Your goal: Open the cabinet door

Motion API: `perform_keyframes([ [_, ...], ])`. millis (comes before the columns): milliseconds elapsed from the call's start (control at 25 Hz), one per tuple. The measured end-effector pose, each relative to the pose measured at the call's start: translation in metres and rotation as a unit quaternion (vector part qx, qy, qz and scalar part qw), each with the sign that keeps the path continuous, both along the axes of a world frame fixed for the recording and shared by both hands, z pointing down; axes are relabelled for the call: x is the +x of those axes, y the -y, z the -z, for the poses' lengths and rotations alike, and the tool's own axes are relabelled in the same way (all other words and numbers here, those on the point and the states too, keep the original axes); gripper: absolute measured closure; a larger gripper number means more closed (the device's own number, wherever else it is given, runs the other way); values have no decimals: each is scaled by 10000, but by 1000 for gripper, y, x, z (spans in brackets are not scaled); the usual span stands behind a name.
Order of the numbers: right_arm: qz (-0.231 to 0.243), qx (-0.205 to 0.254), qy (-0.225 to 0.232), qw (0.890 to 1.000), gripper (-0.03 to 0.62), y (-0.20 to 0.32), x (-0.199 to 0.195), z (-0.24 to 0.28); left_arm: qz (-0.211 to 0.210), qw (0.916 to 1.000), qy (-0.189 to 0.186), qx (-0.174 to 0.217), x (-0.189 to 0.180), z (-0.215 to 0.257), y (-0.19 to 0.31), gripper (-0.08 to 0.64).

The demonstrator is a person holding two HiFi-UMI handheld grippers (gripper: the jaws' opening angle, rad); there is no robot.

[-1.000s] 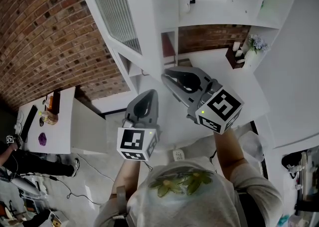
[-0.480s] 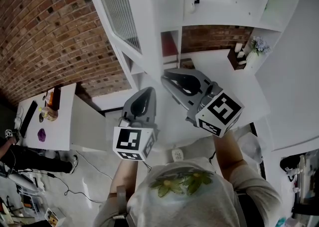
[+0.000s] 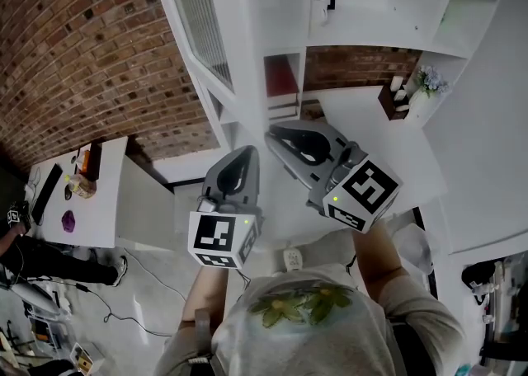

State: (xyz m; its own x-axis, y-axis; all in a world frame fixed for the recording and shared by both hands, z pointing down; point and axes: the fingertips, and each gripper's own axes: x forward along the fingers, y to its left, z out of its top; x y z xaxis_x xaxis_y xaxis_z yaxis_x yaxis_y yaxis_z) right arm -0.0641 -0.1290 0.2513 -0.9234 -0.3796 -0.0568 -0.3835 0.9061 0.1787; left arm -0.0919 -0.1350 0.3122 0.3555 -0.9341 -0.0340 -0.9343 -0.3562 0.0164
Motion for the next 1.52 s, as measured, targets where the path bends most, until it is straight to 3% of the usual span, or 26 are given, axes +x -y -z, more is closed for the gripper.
perform_keyframes([
  [520,226,-174,117,9995,554,-6,-8,1,215,9997,128,7,-11,-1,-7,552],
  [1520,846,-35,44,9964,560,-35,-45,-1,688,9974,193,-53,-43,-3,-24,552],
])
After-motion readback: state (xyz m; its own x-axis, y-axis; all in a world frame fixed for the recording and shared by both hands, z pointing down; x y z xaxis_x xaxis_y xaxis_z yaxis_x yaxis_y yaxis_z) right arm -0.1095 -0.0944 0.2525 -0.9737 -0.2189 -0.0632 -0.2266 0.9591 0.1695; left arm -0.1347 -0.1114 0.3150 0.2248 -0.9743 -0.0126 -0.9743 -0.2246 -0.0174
